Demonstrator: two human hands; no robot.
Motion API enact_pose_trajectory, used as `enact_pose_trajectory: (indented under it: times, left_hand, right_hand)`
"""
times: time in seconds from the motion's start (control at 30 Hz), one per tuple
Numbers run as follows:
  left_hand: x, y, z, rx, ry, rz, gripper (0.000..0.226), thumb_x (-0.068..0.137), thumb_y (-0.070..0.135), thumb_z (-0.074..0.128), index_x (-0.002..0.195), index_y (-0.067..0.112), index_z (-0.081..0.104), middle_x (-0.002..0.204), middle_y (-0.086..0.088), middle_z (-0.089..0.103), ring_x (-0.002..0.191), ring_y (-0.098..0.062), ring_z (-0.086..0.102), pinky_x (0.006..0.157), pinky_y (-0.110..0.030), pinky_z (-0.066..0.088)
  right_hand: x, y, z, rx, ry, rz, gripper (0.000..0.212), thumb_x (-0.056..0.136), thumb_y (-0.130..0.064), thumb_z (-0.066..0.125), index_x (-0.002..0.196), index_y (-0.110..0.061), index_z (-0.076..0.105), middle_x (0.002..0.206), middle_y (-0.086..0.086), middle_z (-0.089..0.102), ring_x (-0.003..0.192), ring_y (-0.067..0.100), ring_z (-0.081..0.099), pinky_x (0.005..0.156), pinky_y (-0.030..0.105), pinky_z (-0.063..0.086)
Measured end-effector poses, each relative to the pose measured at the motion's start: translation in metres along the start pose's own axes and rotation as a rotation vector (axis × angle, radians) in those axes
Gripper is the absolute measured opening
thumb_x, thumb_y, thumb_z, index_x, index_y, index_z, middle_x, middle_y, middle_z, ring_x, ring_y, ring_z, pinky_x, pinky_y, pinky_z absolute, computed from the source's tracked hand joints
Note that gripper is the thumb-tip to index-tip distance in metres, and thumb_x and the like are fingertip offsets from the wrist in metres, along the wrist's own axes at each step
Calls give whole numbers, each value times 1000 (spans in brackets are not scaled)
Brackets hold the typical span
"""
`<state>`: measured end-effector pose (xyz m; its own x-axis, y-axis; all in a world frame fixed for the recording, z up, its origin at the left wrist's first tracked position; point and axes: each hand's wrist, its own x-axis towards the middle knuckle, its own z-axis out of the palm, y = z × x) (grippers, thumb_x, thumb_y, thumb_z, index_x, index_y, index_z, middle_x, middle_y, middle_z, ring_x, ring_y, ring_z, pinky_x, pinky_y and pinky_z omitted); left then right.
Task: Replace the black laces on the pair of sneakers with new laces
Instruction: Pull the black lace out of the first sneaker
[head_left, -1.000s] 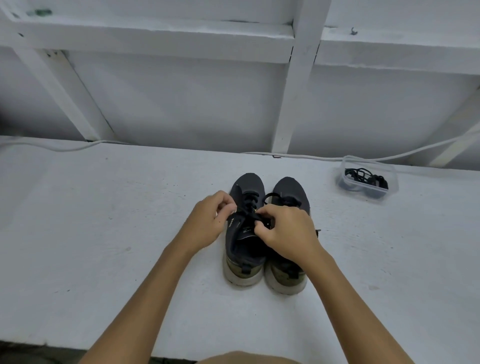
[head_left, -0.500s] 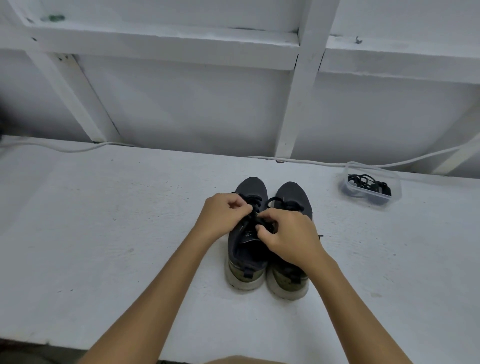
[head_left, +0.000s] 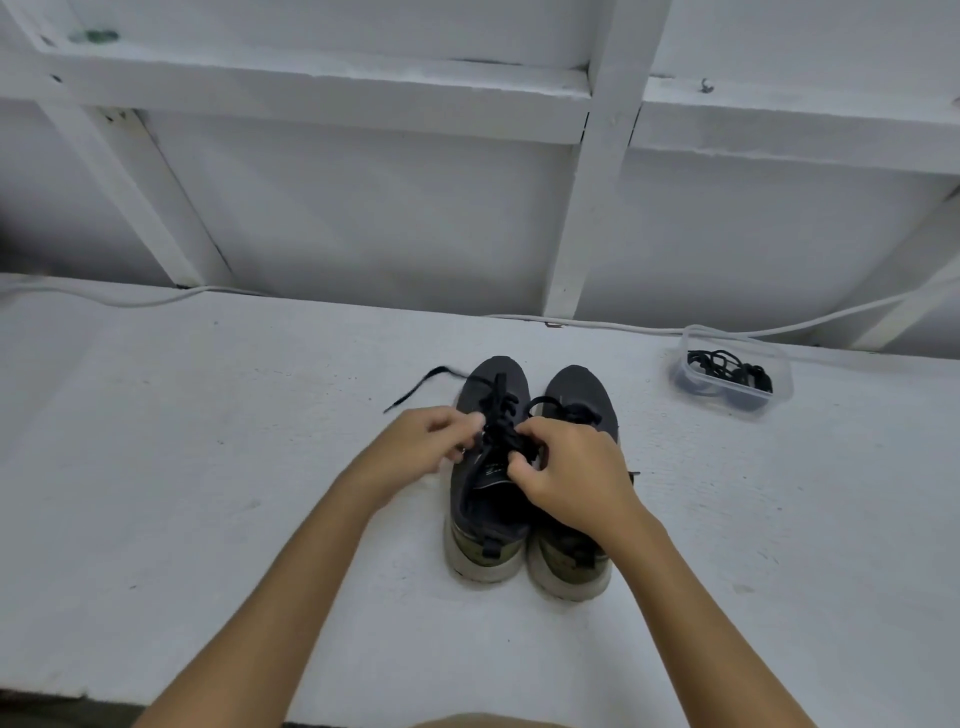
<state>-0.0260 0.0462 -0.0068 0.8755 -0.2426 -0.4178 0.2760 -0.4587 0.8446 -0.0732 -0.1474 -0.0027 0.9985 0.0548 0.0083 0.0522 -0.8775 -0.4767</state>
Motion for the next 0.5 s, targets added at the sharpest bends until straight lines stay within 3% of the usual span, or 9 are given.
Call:
enact_pose_trajectory:
  times: [0.17,0.33,0.4,0.5]
  left_hand:
    - [3,16,29,-109,139,12,31,81,58,71,83,28,76,67,18,66,64,-2,59,65,-21,44]
    - [8,27,24,-43,341,77,14,88,33,67,81,23,72,73,8,69,68,-6,61,62,-20,43]
    - [13,27,15,-162,412,74,15,92,30,63,83,19,69,70,5,65,65,-8,58,62,-22,43]
    - [26,23,-10,-624,625,30,13,100,24,55,93,15,60,80,-1,62,64,-9,63,60,-24,49]
  right_hand:
    - [-1,2,-1,-22,15,-30,27,90,-40,61,113,-29,69,78,-10,69,74,9,63,72,33,51]
    - [-1,0,-1,3,4,-15,26,90,-39,61,113,-31,70,84,-13,72,80,9,66,79,35,53]
    - [-1,0,-2,17,4,-8,27,91,-40,62,115,-31,69,90,-14,73,86,9,67,83,35,52]
    - [-1,2,-1,4,-2,4,23,91,-40,61,109,-27,69,86,-11,73,84,11,67,79,32,52]
